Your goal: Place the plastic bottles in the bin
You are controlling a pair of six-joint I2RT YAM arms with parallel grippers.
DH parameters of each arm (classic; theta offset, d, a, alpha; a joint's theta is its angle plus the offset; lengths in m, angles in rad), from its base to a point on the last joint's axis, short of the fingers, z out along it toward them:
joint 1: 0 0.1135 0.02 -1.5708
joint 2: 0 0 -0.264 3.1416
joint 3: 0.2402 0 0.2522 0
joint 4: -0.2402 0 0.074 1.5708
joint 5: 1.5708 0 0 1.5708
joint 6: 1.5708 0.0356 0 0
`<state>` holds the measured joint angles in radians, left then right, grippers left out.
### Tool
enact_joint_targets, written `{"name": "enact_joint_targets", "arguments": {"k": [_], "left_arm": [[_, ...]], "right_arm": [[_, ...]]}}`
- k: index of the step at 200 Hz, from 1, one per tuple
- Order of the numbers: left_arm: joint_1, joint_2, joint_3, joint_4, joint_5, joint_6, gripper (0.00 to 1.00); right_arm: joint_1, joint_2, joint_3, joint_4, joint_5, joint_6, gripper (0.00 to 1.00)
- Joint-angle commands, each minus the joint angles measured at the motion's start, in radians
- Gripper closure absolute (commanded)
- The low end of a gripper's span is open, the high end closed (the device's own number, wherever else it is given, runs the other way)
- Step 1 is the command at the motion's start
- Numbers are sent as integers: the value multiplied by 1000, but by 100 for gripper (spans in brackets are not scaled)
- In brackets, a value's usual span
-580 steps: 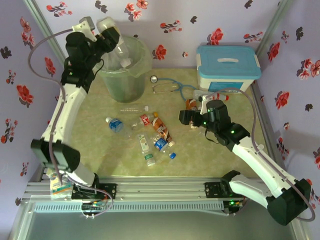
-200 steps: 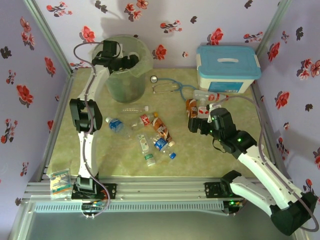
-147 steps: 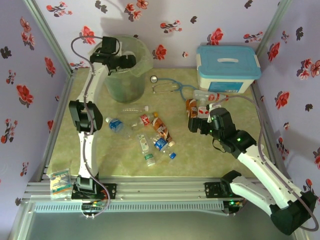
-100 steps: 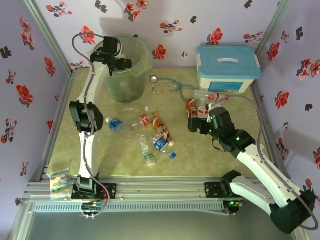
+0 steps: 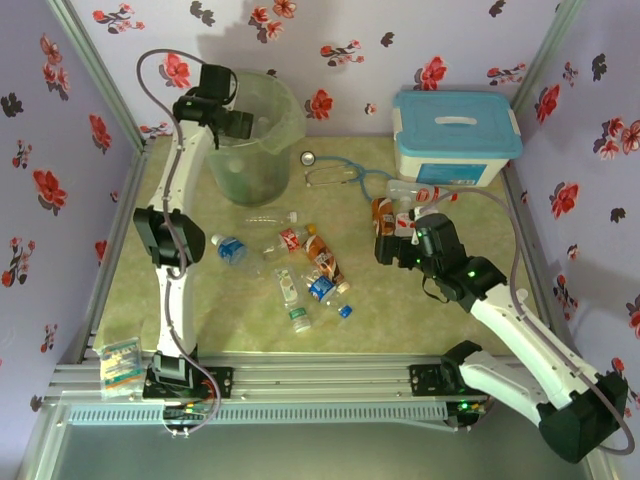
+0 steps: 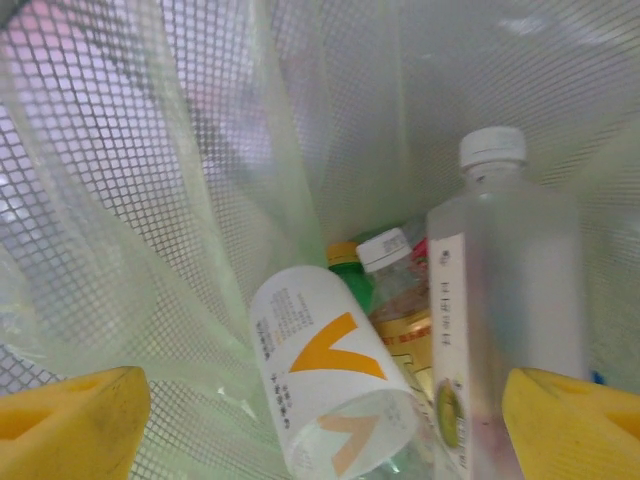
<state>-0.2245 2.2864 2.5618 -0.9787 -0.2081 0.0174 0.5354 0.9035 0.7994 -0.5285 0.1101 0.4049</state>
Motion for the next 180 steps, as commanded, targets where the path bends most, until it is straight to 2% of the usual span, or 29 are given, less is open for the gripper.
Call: {"name": "enact_joint_targets", "arguments": {"k": [1, 30, 53, 63, 84, 125, 148, 180], "left_arm": [[5, -82, -23, 37, 139, -43, 11], [9, -109, -28, 50, 212, -112, 17], [11, -135, -30, 55, 229, -128, 17], [10, -149, -27, 55, 236, -135, 17], [10, -189, -5, 83, 246, -142, 15], [11, -319, -34, 67, 244, -136, 11], [11, -436, -181, 67, 256, -150, 9], [12, -655, -528, 133, 307, -190, 7]], "right_arm": [[-22, -1, 48, 3, 46, 15, 3], [-101, 5, 81, -70, 65, 14, 6], [-234, 61, 96, -149, -28, 14, 12], [-263, 88, 91, -164, -51, 11, 15], [-267, 146, 74, -165, -45, 2, 19], [-264, 296, 55, -86, -115, 12, 19], [-264, 357, 43, -39, -137, 18, 15], [-263, 426, 40, 8, -150, 11, 9]]}}
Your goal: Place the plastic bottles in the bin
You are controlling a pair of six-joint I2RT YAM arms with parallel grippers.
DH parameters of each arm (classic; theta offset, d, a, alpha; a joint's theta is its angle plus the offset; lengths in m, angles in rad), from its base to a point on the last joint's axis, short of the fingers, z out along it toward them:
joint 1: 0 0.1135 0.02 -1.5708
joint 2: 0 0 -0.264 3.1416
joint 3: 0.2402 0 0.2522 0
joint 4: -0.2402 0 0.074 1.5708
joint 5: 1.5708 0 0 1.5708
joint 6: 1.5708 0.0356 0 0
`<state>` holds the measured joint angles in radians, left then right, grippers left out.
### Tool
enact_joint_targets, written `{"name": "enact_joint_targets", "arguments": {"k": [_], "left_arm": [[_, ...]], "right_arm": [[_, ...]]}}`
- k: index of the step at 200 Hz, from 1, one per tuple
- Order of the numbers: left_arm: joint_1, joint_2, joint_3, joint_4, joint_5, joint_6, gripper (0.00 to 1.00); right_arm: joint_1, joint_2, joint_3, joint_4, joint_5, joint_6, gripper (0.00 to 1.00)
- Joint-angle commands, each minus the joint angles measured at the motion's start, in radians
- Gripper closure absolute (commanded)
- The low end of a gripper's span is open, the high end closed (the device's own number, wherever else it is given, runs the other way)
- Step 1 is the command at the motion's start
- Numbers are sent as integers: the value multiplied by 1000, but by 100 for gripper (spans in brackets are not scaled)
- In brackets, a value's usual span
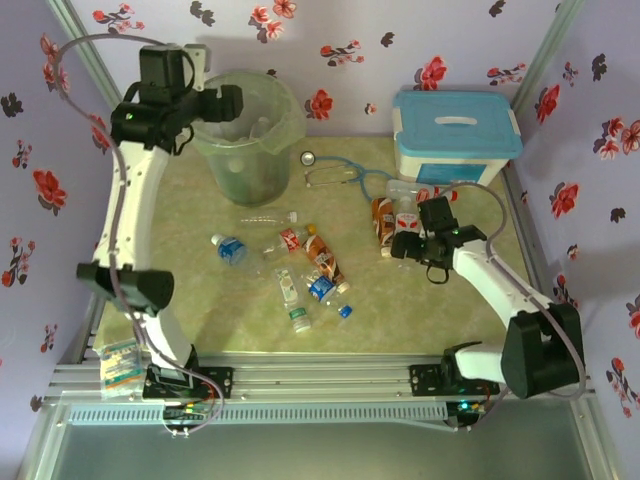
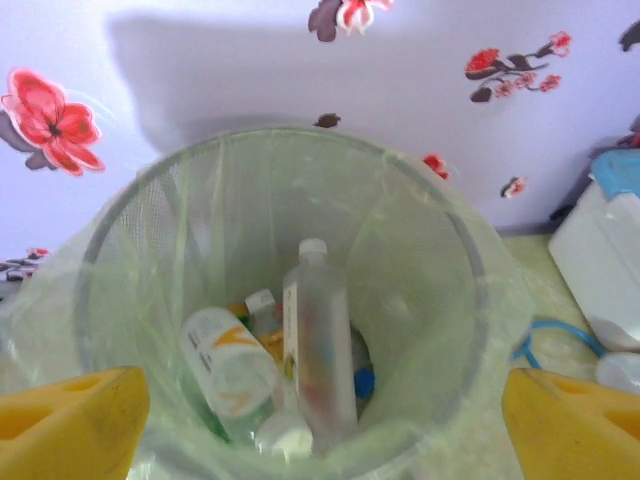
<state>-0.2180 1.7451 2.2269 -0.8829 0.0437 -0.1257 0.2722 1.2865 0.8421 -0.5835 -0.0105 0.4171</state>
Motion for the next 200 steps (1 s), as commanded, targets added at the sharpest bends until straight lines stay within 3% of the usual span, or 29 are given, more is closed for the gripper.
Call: {"name": "enact_joint_targets", "arguments": {"k": [1, 52, 93, 114, 133, 147, 200], "left_arm": [[6, -123, -205, 41, 57, -50, 7], [6, -517, -846, 227, 111, -212, 6], [6, -686, -1193, 358, 179, -386, 6], [5, -721, -1372, 564, 276, -566, 6], [-13, -748, -1563, 880, 317, -790, 6], [-36, -753, -1634, 974, 268, -850, 6], [-87, -738, -1661, 934, 206, -853, 6]], "right_arm": [[0, 46, -2, 62, -30, -2, 9], [-1, 160, -3, 107, -60, -5, 10], [0, 225, -1, 132, -74, -6, 19], [-1, 258, -4, 149, -85, -4, 24], [0, 272, -21, 182, -105, 14, 28], [0, 271, -38, 205, -107, 25, 29], [1, 238, -23, 143, -71, 1, 38]]}}
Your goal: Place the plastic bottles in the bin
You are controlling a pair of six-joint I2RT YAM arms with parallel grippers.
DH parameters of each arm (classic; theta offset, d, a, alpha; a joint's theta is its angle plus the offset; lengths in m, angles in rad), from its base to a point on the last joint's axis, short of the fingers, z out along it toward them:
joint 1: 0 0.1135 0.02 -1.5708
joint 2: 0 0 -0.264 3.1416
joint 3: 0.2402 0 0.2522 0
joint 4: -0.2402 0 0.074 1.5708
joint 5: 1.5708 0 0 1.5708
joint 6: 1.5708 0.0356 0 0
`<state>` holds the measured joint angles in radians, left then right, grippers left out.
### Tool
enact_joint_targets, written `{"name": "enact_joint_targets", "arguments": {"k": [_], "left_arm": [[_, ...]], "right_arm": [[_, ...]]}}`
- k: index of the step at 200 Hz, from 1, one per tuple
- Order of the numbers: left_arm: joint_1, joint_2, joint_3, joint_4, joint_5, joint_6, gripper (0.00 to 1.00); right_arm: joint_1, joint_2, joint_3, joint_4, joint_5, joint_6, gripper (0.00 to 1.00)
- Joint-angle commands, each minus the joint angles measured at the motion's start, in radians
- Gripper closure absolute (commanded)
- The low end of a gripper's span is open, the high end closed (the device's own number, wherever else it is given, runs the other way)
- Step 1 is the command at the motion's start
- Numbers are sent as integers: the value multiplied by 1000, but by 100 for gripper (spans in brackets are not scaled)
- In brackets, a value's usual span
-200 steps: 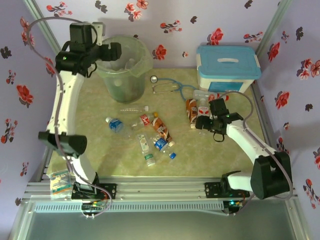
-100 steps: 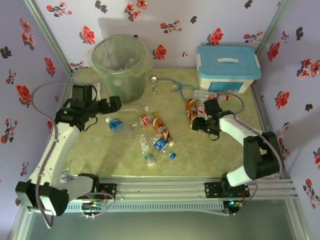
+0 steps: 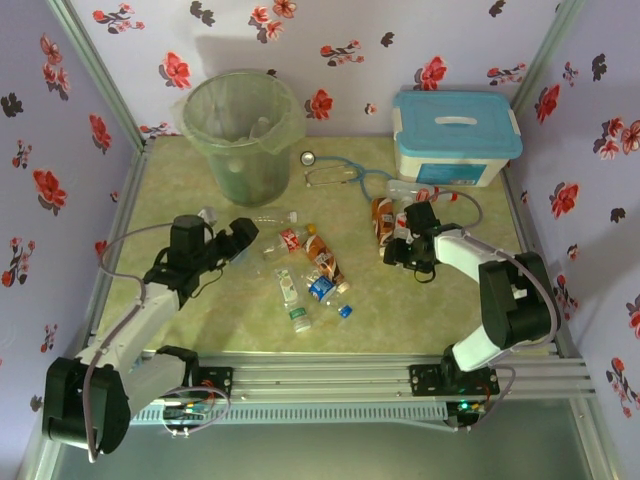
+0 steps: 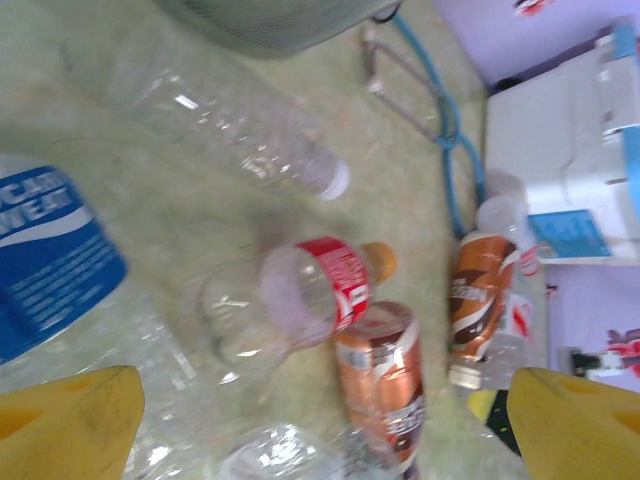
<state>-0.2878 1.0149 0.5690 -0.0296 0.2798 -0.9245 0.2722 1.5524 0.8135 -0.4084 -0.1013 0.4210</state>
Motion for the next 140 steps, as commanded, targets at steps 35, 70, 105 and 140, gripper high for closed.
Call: {"name": "enact_joint_targets", "arguments": {"k": [35, 70, 105, 140], "left_arm": [[-18, 11, 18, 107, -31, -67, 6], [-47, 51, 42, 196, -8, -116, 5], [-112, 110, 80, 343, 57, -158, 0], [-191, 188, 148, 415, 67, -143, 0]], "right_arm": [[0, -124, 38, -131, 63, -32, 45], [-1, -223, 76, -218, 37, -70, 44], [54, -355, 52, -55, -205, -142, 45], [248, -343, 72, 66, -241, -212, 43]]}}
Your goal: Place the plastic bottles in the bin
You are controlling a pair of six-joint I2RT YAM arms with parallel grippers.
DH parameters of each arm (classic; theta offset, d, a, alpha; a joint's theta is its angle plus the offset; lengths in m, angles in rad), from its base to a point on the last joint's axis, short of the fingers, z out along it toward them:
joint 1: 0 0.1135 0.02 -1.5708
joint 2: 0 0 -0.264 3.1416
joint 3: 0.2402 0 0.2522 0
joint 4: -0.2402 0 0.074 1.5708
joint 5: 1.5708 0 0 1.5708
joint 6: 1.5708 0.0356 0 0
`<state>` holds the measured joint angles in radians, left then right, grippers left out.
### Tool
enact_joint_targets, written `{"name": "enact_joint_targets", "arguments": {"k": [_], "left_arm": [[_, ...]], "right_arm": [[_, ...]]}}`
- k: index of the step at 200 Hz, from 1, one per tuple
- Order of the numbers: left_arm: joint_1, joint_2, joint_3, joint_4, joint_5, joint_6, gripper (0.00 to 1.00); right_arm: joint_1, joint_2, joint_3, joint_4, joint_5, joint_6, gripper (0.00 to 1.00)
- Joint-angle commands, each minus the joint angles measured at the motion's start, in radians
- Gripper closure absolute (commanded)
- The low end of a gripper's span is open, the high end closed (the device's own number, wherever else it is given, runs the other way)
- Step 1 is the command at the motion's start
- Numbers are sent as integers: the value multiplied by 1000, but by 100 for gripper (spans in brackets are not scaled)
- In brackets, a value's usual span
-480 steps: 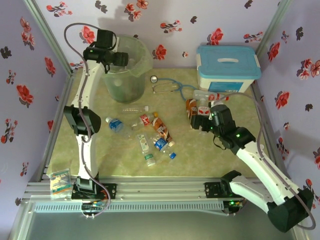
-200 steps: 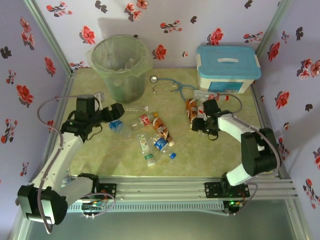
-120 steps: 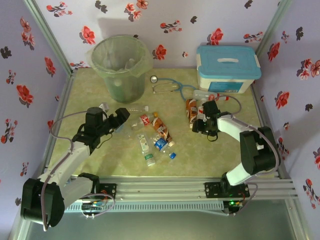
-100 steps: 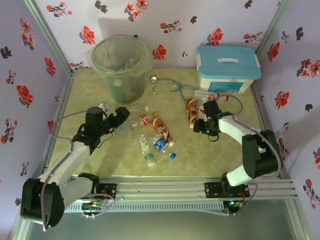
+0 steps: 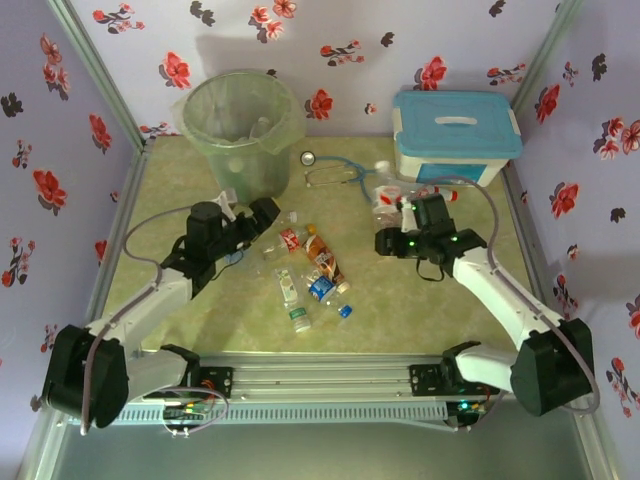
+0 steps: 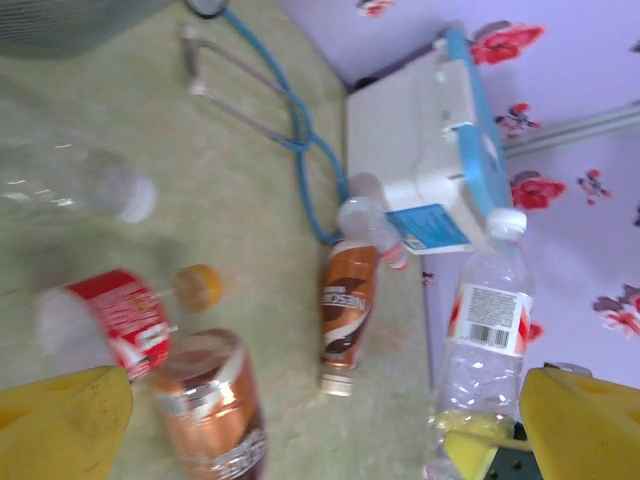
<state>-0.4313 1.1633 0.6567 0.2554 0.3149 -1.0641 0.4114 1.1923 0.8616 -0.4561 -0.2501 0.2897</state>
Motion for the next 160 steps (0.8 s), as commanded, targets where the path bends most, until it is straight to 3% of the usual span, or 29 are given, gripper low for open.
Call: {"name": "enact_joint_targets", "arguments": {"k": [1, 49, 136, 160], "left_arm": [[-50, 42, 61, 133, 31, -4, 0], [-137, 157, 101, 226, 39, -36, 0], [-175, 307, 130, 371, 61, -97, 0], [-174, 314, 149, 346, 61, -83, 11]], "right_arm": [[116, 19, 25, 116, -93, -83, 43], [259, 87, 62, 213, -103, -68, 42], [324, 156, 79, 215, -100, -68, 42], [325, 155, 77, 208, -83, -77, 42]]}}
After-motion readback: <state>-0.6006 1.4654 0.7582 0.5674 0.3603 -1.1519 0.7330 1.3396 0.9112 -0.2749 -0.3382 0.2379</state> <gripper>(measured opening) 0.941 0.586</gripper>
